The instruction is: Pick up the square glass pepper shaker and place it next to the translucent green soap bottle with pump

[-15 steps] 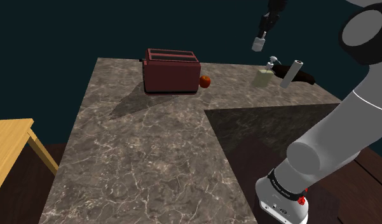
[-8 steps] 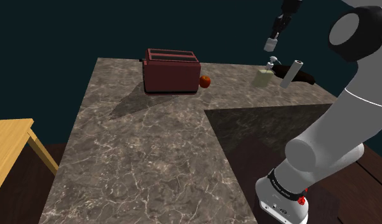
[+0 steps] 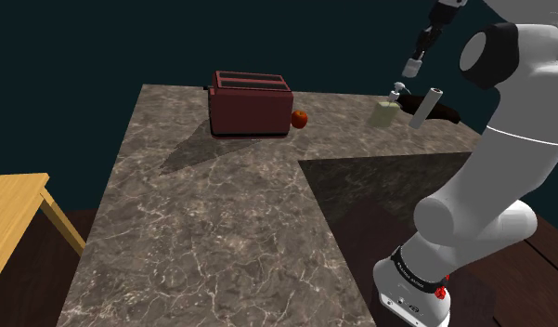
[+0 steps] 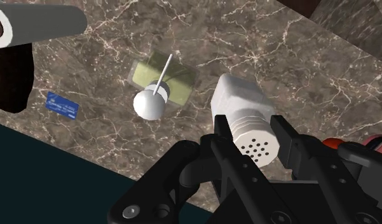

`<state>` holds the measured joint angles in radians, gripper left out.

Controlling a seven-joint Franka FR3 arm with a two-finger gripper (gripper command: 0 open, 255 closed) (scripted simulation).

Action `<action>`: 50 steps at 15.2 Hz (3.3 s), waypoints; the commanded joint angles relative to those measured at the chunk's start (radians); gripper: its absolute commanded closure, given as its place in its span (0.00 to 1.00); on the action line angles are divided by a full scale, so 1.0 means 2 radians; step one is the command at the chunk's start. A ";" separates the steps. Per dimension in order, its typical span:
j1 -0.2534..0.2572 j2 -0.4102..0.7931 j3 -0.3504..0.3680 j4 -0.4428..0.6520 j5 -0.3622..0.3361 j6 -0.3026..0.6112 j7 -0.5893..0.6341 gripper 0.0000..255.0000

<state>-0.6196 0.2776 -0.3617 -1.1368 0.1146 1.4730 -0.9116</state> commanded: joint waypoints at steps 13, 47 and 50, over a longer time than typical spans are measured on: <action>0.015 -0.038 0.002 -0.147 -0.014 0.111 0.001 1.00; 0.019 -0.018 0.009 -0.352 -0.002 0.334 -0.011 1.00; 0.019 -0.010 0.010 -0.362 0.002 0.352 -0.014 1.00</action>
<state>-0.5800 0.2477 -0.3422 -1.8572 0.1150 2.1638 -0.9341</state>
